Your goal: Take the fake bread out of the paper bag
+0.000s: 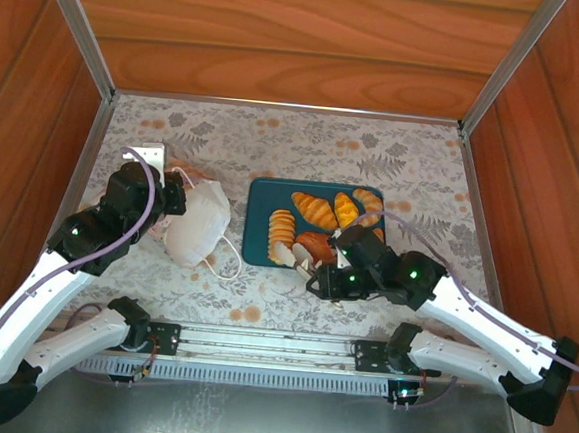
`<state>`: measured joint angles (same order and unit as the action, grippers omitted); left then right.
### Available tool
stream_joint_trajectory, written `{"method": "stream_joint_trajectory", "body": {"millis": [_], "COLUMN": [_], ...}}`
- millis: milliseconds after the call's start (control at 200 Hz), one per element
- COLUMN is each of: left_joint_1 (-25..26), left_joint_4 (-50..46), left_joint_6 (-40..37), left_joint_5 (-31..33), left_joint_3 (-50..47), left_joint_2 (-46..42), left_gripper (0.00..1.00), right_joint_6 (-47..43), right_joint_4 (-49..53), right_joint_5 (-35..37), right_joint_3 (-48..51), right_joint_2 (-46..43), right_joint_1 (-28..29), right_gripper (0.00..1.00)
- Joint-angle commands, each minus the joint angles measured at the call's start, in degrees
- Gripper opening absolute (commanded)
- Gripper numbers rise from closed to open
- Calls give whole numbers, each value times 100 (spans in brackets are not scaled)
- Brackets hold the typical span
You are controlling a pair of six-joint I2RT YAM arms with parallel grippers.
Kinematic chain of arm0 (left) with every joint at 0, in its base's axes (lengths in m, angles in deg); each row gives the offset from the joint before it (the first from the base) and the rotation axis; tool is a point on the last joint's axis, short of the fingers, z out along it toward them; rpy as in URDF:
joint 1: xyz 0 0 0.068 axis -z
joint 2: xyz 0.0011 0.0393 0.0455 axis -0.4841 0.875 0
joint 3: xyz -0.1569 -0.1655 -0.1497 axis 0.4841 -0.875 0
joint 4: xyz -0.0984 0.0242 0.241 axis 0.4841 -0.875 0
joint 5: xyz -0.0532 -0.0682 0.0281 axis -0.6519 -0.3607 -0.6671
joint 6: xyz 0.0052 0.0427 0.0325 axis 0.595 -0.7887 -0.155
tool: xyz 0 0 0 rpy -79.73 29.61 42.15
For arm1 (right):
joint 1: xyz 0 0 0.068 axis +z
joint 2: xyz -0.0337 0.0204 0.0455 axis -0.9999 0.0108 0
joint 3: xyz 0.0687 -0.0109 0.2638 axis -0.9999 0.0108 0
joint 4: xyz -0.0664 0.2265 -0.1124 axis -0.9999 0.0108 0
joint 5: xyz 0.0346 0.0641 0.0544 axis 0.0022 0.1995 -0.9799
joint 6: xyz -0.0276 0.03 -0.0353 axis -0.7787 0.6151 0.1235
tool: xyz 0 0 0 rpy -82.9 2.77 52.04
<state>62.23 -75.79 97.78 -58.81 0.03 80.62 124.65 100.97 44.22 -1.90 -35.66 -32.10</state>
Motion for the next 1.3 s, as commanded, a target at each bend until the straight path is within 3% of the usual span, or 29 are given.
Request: {"method": "stream_joint_trajectory", "body": {"millis": [0, 345, 685, 1294], "left_joint_1": [-19, -14, -18, -22], "left_joint_4": [-27, -45, -39, -45], "left_joint_6": [-58, -96, -79, -71], "left_joint_5": [33, -18, 95, 113], "left_joint_3": [156, 205, 177, 133], "left_joint_2": [-62, -194, -238, -268], "left_gripper": [0, 0, 0, 0], "right_joint_6": [-408, -1392, -2004, -2094], "right_joint_4": [366, 1295, 1642, 1991], "right_joint_5": [368, 1695, 1586, 1722], "right_joint_3": [-386, -2152, -2688, -3193], "right_joint_2": [109, 2232, 3091, 4126], "right_joint_1": [-50, -55, -48, -48], "right_gripper": [44, 41, 44, 46]}}
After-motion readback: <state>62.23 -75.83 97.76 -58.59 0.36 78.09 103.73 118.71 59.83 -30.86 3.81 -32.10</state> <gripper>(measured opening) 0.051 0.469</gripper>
